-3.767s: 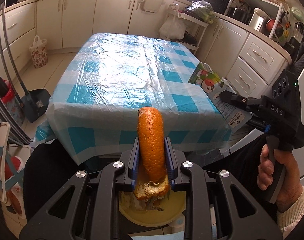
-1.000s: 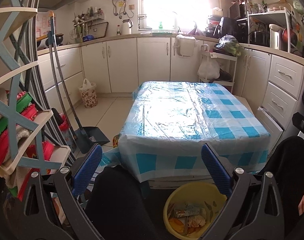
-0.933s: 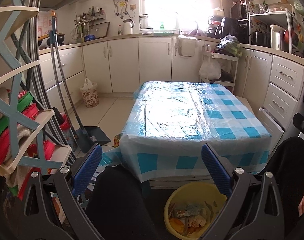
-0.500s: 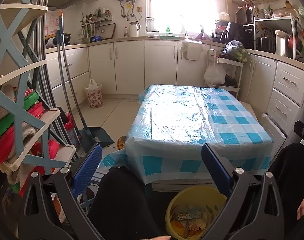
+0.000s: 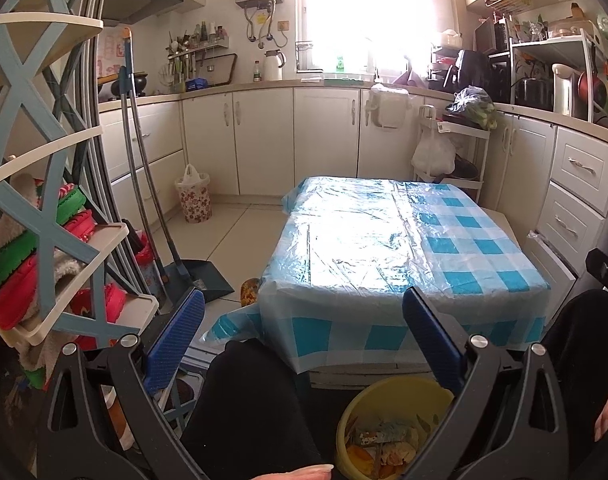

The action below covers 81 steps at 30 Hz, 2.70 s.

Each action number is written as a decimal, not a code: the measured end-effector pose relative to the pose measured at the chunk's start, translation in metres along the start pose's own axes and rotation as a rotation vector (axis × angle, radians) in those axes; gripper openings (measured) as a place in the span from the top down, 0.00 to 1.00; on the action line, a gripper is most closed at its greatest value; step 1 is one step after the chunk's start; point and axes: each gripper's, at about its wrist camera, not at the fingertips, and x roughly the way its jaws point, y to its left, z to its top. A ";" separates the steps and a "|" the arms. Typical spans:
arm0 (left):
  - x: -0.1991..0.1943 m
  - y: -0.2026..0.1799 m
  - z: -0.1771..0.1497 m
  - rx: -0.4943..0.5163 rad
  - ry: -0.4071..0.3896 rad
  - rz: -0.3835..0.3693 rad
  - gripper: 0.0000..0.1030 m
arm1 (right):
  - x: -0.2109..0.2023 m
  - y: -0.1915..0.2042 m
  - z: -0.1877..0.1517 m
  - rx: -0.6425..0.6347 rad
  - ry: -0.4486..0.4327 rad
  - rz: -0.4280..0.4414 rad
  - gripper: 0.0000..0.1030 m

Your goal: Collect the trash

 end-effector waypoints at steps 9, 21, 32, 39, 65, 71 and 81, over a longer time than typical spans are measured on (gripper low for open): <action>-0.003 -0.002 0.000 0.012 -0.011 0.007 0.07 | 0.002 0.001 -0.001 -0.001 0.004 0.003 0.07; -0.003 -0.002 -0.001 0.018 -0.008 0.009 0.07 | 0.004 0.003 -0.003 -0.006 0.010 0.008 0.07; -0.003 -0.003 -0.001 0.019 -0.008 0.011 0.07 | 0.005 0.003 -0.003 -0.005 0.011 0.008 0.07; -0.004 -0.002 -0.001 0.020 -0.009 0.011 0.07 | 0.005 0.002 -0.002 -0.005 0.012 0.009 0.07; 0.003 0.004 -0.006 0.007 0.024 -0.042 0.07 | 0.005 0.003 -0.002 -0.007 0.014 0.008 0.07; 0.002 -0.006 -0.011 0.091 0.006 0.022 0.07 | 0.005 0.004 -0.003 -0.005 0.016 0.011 0.07; 0.026 -0.004 -0.019 0.111 0.128 0.029 0.07 | 0.006 0.004 -0.005 -0.007 0.017 0.012 0.07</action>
